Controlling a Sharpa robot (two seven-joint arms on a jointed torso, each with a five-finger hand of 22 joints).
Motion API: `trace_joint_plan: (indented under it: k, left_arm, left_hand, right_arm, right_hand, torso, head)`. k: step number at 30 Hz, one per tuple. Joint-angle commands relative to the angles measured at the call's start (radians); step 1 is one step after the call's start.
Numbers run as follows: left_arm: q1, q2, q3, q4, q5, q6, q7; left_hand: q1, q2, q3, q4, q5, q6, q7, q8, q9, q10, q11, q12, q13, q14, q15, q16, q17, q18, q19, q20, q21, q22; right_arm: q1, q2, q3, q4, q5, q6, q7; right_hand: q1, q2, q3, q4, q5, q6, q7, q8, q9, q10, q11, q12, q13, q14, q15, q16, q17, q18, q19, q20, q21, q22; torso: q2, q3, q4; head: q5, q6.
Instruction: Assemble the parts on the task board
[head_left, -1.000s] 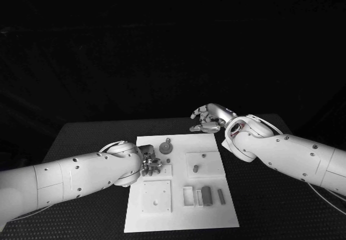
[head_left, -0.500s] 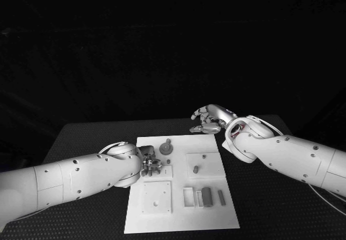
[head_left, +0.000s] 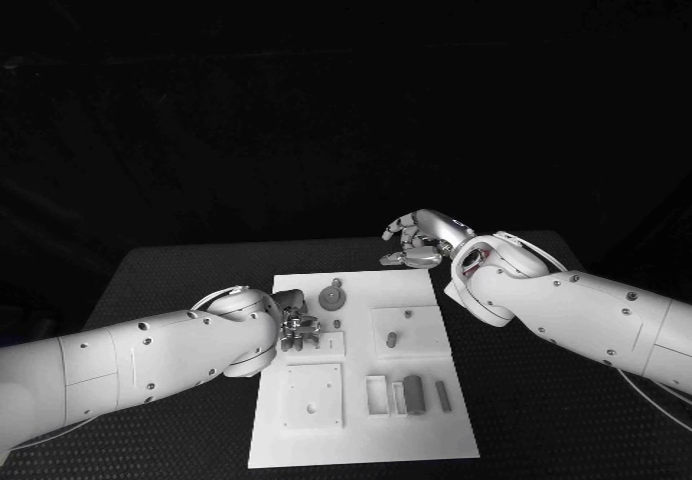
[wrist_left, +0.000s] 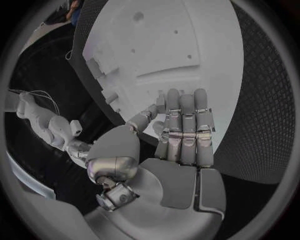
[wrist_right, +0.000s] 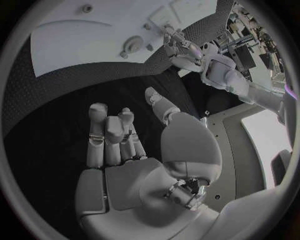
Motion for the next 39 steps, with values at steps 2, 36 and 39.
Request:
trace_joint_plan:
  k: [2,36,39]
  left_arm:
    - [-0.001,-0.001,0.0,0.007,0.027,-0.043,0.022]
    - [-0.026,-0.034,0.0,0.07,-0.063,-0.136,0.017]
    - [-0.029,-0.033,0.0,0.069,-0.063,-0.134,0.017]
  left_hand:
    - [0.004,-0.004,0.004,0.001,0.004,0.089,-0.079,0.007,0.001,-0.001,-0.006,0.004,0.001,0.002,-0.002,0.007,-0.002,0.005,0.006,0.001,0.004,0.002]
    - [0.009,-0.007,0.012,0.0,0.019,0.096,-0.083,0.013,0.005,0.005,-0.01,0.01,0.005,0.008,-0.006,0.017,-0.007,0.006,0.013,-0.002,0.008,0.013]
    - [0.009,-0.008,0.012,0.0,0.019,0.096,-0.083,0.013,0.006,0.006,-0.01,0.01,0.005,0.008,-0.006,0.018,-0.007,0.005,0.013,-0.002,0.009,0.013]
  right_arm:
    - [0.0,-0.001,0.001,0.0,0.004,0.009,0.003]
    - [0.0,-0.008,0.001,-0.001,0.011,0.016,0.0]
    - [0.0,-0.007,0.001,-0.001,0.011,0.016,0.0]
  right_hand:
    - [-0.002,0.011,-0.003,0.001,-0.001,-0.011,0.016,0.005,-0.001,-0.002,-0.001,0.004,-0.002,-0.007,0.001,0.003,0.0,0.056,0.005,-0.002,-0.006,0.011]
    - [-0.005,0.01,-0.005,0.006,-0.001,-0.011,0.016,0.005,-0.002,-0.003,-0.001,0.005,-0.003,-0.007,0.001,0.003,-0.001,0.056,0.005,-0.002,-0.007,0.012]
    - [-0.005,0.01,-0.005,0.006,-0.001,-0.011,0.016,0.005,-0.002,-0.003,-0.001,0.005,-0.003,-0.007,0.001,0.003,-0.001,0.056,0.005,-0.002,-0.007,0.012]
  torso:
    - [0.0,0.0003,-0.0004]
    - [0.0,0.0002,0.0]
    - [0.001,0.0001,-0.0004]
  head:
    - [0.001,0.0]
    - [0.006,-0.005]
    - [0.006,-0.004]
